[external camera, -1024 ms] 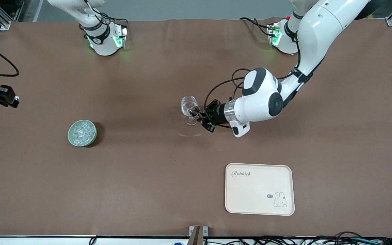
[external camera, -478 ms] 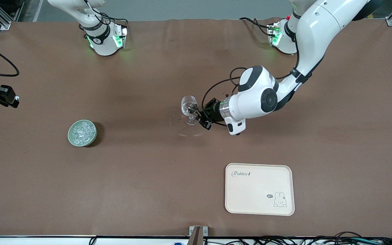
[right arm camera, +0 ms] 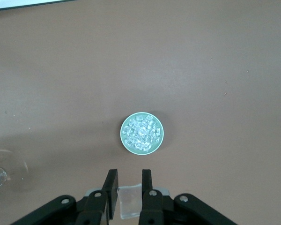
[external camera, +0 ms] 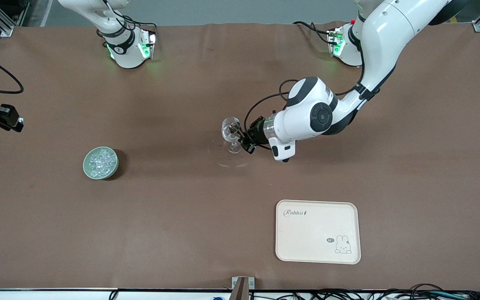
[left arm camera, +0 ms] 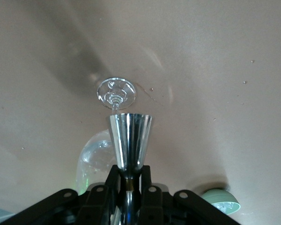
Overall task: Pour wine and add ice with both arms
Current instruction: 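Tilt the jigger over the wine glass with the left gripper to pour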
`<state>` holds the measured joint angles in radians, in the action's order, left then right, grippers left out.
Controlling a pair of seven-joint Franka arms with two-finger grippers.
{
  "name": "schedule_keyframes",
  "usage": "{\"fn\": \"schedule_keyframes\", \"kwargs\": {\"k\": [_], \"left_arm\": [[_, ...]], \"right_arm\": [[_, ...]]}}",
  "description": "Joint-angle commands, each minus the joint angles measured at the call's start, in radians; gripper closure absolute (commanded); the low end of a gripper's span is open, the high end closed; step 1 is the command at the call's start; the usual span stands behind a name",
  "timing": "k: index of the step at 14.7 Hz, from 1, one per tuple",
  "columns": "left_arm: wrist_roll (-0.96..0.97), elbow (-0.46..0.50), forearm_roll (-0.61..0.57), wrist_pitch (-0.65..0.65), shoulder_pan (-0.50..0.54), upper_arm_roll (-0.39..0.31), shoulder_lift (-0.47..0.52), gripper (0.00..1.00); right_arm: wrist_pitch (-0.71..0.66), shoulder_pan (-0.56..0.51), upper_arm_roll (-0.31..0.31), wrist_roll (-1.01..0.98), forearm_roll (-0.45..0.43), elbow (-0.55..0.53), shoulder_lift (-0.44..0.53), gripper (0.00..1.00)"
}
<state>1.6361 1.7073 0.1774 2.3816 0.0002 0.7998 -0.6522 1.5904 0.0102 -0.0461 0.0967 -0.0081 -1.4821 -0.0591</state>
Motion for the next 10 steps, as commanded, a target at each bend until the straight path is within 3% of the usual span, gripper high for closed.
{"fn": "schedule_keyframes", "kwargs": {"k": [1, 10], "left_arm": [[0.025, -0.011, -0.048, -0.025, 0.006, 0.013, 0.002, 0.99], [0.065, -0.011, -0.156, -0.039, 0.001, 0.022, 0.002, 0.99]], "right_arm": [[0.011, 0.002, 0.000, 0.011, 0.010, -0.026, 0.025, 0.99], [0.011, 0.002, 0.000, 0.011, 0.011, -0.026, 0.025, 0.99]]}}
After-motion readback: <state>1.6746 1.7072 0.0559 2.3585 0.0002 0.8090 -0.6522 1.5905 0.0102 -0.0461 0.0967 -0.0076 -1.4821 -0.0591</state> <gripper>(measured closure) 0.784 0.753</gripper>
